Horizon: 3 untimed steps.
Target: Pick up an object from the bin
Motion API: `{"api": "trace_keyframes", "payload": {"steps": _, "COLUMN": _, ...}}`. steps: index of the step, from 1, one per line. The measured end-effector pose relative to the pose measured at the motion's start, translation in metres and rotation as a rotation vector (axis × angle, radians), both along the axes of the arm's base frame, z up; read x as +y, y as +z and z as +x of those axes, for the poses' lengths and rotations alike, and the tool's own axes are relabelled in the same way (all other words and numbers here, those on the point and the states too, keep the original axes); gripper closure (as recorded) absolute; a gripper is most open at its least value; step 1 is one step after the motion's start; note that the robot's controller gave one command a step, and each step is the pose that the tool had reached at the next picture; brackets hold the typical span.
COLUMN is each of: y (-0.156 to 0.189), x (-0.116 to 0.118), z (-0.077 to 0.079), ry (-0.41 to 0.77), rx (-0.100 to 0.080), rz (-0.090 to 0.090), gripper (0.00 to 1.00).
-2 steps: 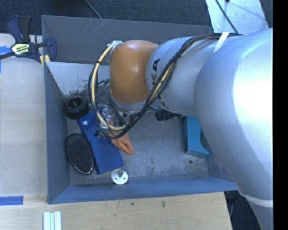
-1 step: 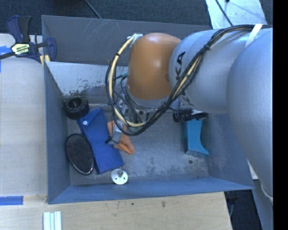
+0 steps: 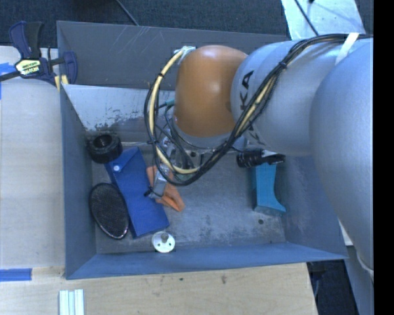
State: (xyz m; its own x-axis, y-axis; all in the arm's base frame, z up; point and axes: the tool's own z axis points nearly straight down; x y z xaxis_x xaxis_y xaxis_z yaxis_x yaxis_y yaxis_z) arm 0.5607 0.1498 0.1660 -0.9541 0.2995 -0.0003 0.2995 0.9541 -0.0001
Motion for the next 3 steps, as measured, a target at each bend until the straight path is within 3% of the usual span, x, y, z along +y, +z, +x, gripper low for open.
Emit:
{"api": "trace_keyframes", "payload": {"steps": 1, "y": -0.043, "x": -0.004, "z": 0.006, "ry": 0.070, "rx": -0.007, "rz": 0.001, "gripper": 0.00}}
{"api": "trace_keyframes", "payload": {"steps": 2, "y": -0.080, "x": -0.014, "z": -0.014, "ry": -0.073, "rx": -0.001, "rz": 0.001, "gripper": 1.00}}
{"api": "trace_keyframes", "payload": {"steps": 3, "y": -0.080, "x": -0.014, "z": -0.014, "ry": -0.073, "rx": -0.001, "rz": 0.001, "gripper": 1.00}}
